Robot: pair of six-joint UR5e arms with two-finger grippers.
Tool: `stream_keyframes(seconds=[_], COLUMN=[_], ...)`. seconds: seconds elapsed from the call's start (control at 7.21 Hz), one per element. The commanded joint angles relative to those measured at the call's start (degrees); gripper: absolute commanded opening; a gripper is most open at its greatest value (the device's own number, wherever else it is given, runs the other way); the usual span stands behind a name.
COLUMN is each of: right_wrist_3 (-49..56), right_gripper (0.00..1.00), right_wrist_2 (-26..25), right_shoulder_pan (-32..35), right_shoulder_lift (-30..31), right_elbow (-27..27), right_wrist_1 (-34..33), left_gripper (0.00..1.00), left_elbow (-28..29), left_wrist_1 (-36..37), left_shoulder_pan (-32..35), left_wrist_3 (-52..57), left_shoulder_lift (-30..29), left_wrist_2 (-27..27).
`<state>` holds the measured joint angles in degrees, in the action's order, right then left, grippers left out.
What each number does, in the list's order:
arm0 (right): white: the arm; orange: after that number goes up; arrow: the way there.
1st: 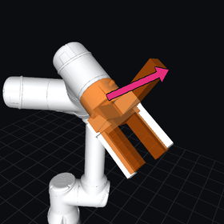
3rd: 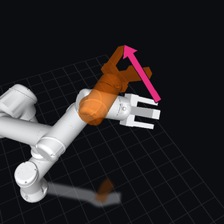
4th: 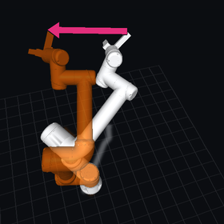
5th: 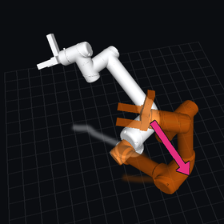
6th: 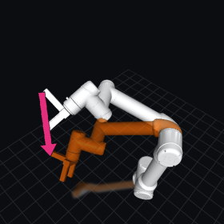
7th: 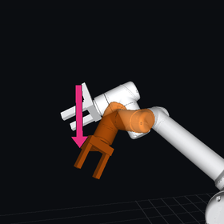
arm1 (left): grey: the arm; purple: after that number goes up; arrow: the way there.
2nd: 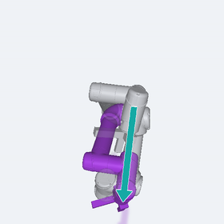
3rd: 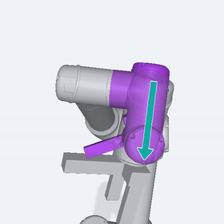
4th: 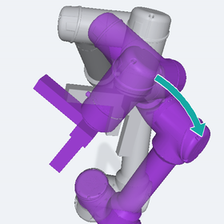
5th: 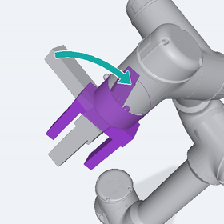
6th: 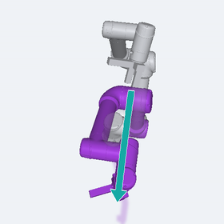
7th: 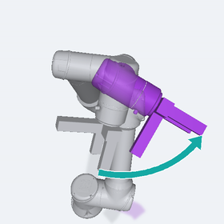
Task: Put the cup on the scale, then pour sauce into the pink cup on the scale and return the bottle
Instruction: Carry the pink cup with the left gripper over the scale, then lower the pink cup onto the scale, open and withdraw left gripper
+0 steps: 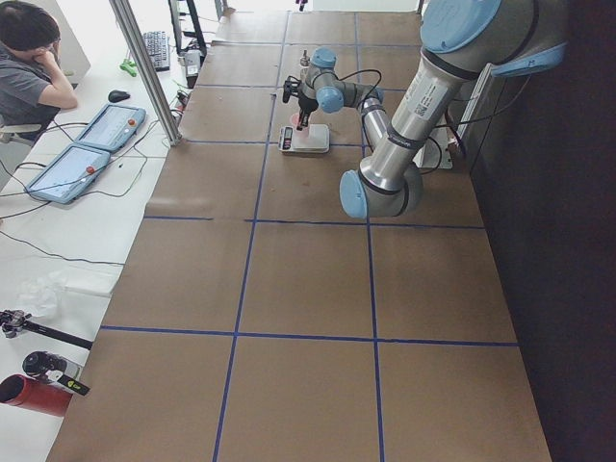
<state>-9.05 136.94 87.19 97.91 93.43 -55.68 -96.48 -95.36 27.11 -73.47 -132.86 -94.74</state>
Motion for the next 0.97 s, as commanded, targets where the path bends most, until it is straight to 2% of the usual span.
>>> stream_keyframes(seconds=[0.0,0.28,0.42,0.55,0.83], right_wrist_3=[0.0,0.0,0.0,0.1,-0.3], right_gripper=[1.00,1.00,1.00,1.00,1.00], right_wrist_2=[0.0,0.1,0.0,0.1,1.0], right_shoulder_pan=[0.0,0.0,0.0,0.0,0.0], right_shoulder_lift=[0.0,0.0,0.0,0.0,-0.1], right_elbow=[0.0,0.0,0.1,0.3,1.7], right_wrist_1=[0.0,0.0,0.0,0.0,0.3], left_gripper=[0.32,0.52,0.80,1.00,1.00], left_elbow=[-0.1,-0.2,-0.8,-2.2,-9.5], left_wrist_1=[0.0,-0.1,0.0,0.3,2.7], left_shoulder_pan=[-0.3,-0.6,-0.5,-0.5,1.8], left_wrist_3=[0.0,0.0,0.1,0.7,9.1], left_shoulder_lift=[0.1,0.1,0.4,0.8,5.3], left_wrist_2=[0.1,0.0,0.2,0.0,-0.6])
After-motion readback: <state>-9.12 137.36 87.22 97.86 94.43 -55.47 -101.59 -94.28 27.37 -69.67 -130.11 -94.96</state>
